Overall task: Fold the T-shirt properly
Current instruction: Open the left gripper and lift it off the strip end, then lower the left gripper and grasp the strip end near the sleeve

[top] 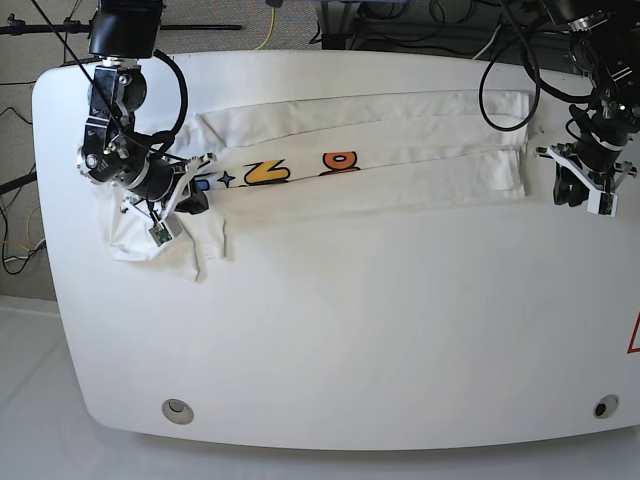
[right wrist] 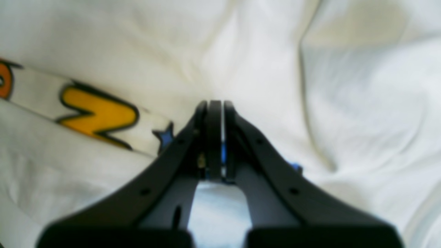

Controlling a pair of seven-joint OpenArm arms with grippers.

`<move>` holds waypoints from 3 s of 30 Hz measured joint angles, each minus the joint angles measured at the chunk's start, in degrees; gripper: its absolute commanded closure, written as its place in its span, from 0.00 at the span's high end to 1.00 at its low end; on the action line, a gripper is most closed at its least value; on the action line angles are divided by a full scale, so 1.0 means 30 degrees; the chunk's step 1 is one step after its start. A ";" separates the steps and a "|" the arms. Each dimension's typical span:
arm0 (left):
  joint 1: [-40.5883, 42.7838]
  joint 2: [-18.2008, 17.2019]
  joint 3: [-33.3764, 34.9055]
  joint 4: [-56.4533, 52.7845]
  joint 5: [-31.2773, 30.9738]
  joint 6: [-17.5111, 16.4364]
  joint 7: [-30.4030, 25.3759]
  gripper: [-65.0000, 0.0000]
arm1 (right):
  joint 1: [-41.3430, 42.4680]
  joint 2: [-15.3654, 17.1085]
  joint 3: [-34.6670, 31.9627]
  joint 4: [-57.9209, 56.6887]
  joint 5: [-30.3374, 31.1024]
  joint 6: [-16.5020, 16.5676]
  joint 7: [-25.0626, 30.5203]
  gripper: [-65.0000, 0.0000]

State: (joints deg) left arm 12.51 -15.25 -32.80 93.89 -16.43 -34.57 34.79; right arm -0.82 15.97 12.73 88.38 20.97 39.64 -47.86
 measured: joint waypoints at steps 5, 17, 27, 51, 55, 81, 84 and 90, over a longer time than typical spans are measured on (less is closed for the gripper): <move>-0.0007 -0.0058 -0.0058 0.0517 -0.0124 0.0007 0.0590 0.53 | 0.0117 -0.0357 0.0022 0.0313 0.0138 0.0015 -0.0474 0.02; -0.0044 0.0357 -0.1501 0.0641 -0.0459 -0.0619 0.2244 0.74 | 0.0087 -0.0831 0.0211 0.0087 0.0401 0.0000 -0.1086 0.05; 0.0379 0.0714 -0.1829 0.1887 -0.0087 -0.0780 0.3249 0.82 | 0.0029 -0.0721 0.0036 0.0029 0.0597 0.0015 -0.1071 0.06; 0.5421 0.1333 -0.1078 0.4306 -0.3024 -0.1792 0.2878 0.70 | -0.0029 -0.1545 -0.1719 0.0350 0.1078 0.0000 -0.0794 0.21; 0.5005 0.1661 -0.1173 0.4044 -0.3045 -0.1792 0.4532 0.77 | -0.0058 -0.1858 -0.1625 0.0350 0.1078 0.0146 -0.0765 0.19; 0.2280 0.3235 0.0831 0.1953 0.1443 -0.1829 0.4153 0.49 | -0.0437 -0.1042 0.0007 0.0561 0.1472 0.0000 0.0160 0.19; 0.2164 0.3359 0.0954 0.1574 0.1297 -0.1807 0.4087 0.54 | -0.0408 -0.1100 -0.0036 0.0568 0.1596 0.0007 0.0189 0.19; 0.1100 0.3060 0.0517 -0.0714 0.0240 -0.1996 0.3118 0.63 | -0.0386 -0.1260 -0.0372 0.0583 0.1115 0.0000 -0.0007 0.19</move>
State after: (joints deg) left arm 15.81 -6.07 -31.24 91.74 -15.70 -40.56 44.14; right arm -1.98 12.19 11.62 90.13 24.32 39.64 -47.88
